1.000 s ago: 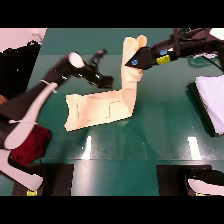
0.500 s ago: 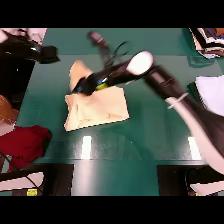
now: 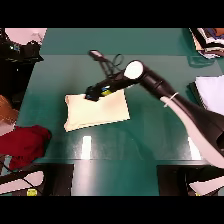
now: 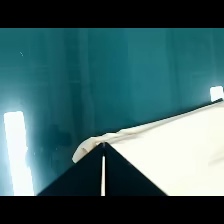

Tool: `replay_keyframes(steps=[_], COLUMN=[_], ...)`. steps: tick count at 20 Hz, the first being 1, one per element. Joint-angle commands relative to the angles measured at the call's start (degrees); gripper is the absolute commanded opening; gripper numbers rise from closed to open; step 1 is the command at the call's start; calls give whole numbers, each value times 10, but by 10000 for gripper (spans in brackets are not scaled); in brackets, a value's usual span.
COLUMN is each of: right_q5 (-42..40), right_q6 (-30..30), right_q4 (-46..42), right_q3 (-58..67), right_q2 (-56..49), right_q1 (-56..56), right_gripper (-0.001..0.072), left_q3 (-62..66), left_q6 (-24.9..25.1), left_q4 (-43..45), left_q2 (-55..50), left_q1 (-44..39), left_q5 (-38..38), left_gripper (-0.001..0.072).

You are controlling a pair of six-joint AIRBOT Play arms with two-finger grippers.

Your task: Fold the shirts.

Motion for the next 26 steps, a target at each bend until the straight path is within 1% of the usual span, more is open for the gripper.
replay_keyframes(steps=[1,2,3,4,7,9,11,14,16,17,19,20,21,22,23,26], right_q5=[38,42,53,66,69,61,65,83,92,92,91,91,91,90,90,93], right_q6=[20,20,20,20,20,19,19,9,-12,-21,-44,-52,-64,-73,-76,-75], right_q4=[-25,-21,-21,-16,23,24,24,26,69,101,151,154,153,152,152,152], right_q3=[-83,-112,-137,-155,-209,-227,-227,-185,-148,-133,-103,-90,-78,-66,-54,-9], right_q2=[32,39,42,42,35,22,-4,-60,-97,-113,-140,-148,-152,-152,-152,-139], right_q1=[-104,-136,-166,-194,-252,-262,-253,-214,-181,-166,-141,-130,-125,-122,-125,-172], right_gripper=[389,413,619,689,686,670,668,667,662,622,499,315,115,54,18,17], left_q3=[1,1,1,1,0,0,0,0,0,0,0,0,0,0,0,0], left_q6=[2,2,2,2,10,13,12,12,12,12,10,9,4,0,-1,-1], left_q4=[-2,-6,-13,-21,-32,-32,-33,-33,-32,-32,-37,-43,-44,-44,-45,-42], left_q2=[1,1,1,1,1,1,1,1,1,1,1,1,1,1,1,1], left_q1=[2,2,2,2,-5,-15,-30,-57,-72,-79,-86,-87,-87,-87,-89,-111], left_q5=[-19,-18,-18,-18,-12,-2,-2,17,28,34,38,38,37,36,35,39], left_gripper=[27,27,27,27,27,27,27,27,27,27,27,27,27,27,27,26])
